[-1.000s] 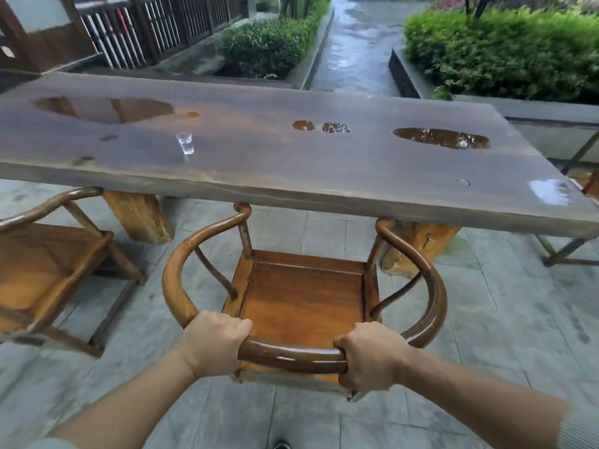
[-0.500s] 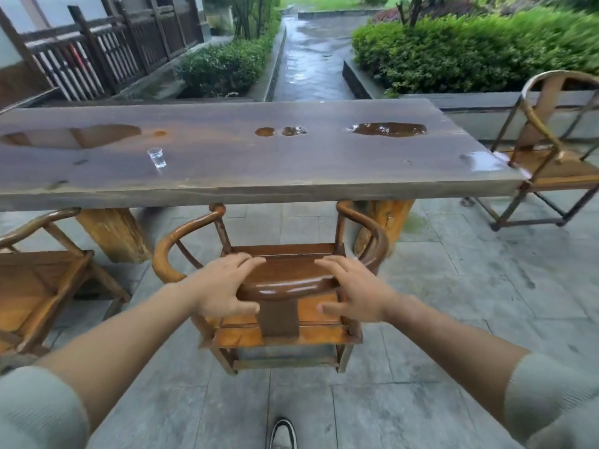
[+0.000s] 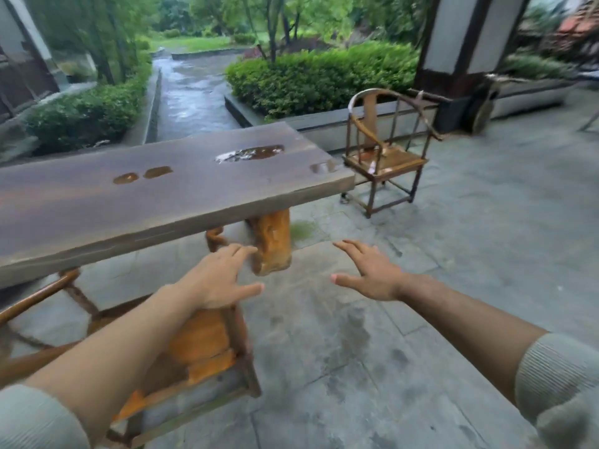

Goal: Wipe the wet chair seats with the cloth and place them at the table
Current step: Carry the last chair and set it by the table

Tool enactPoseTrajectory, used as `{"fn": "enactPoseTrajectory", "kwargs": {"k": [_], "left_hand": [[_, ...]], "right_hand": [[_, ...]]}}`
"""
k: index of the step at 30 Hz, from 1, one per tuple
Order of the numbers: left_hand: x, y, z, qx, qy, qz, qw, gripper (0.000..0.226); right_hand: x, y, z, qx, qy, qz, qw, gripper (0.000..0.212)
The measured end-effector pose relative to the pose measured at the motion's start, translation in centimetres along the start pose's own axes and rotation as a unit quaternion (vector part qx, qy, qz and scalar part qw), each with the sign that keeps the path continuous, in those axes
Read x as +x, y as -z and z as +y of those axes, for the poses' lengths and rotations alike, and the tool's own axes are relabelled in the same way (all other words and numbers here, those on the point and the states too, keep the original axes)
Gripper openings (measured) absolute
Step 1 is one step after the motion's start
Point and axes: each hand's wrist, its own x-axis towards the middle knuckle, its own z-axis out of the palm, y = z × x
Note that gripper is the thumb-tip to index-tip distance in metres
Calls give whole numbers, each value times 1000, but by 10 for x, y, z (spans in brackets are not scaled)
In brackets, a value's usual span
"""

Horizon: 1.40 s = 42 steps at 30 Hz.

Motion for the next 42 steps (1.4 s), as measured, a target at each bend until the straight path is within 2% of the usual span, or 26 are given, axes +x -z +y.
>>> {"fn": "enactPoseTrajectory", "kwargs": {"k": [3, 6, 10, 14, 19, 23, 26, 32, 35, 42], "left_hand": [[114, -5, 59, 29, -49, -2, 998, 92], [239, -10, 122, 30, -62, -10, 998, 92], [377, 2, 205, -13, -62, -10, 998, 95], [501, 15, 279, 5, -108, -10, 994, 96], [646, 12, 314, 26, -116, -9, 993, 92], [761, 9, 307, 76, -138, -6, 988, 90], [872, 18, 283, 73, -127, -2, 989, 87], [1009, 47, 232, 54, -59, -4, 997, 88], [1079, 64, 201, 65, -36, 19, 997, 88], [1270, 49, 117, 75, 36, 14, 996, 90]], "right_hand": [[9, 48, 100, -21, -38, 15, 999, 88], [24, 108, 204, -15, -69, 48, 996, 87], [45, 189, 311, -27, -104, 64, 992, 86], [77, 260, 407, -42, -121, 67, 990, 86], [144, 302, 514, -39, -125, 60, 990, 87], [229, 332, 589, -56, -120, 59, 989, 86], [329, 364, 648, -59, -107, 50, 991, 84], [505, 423, 715, -46, -82, 36, 995, 85], [595, 448, 749, -34, -53, 37, 997, 87], [850, 469, 853, -44, 20, 10, 999, 86]]}}
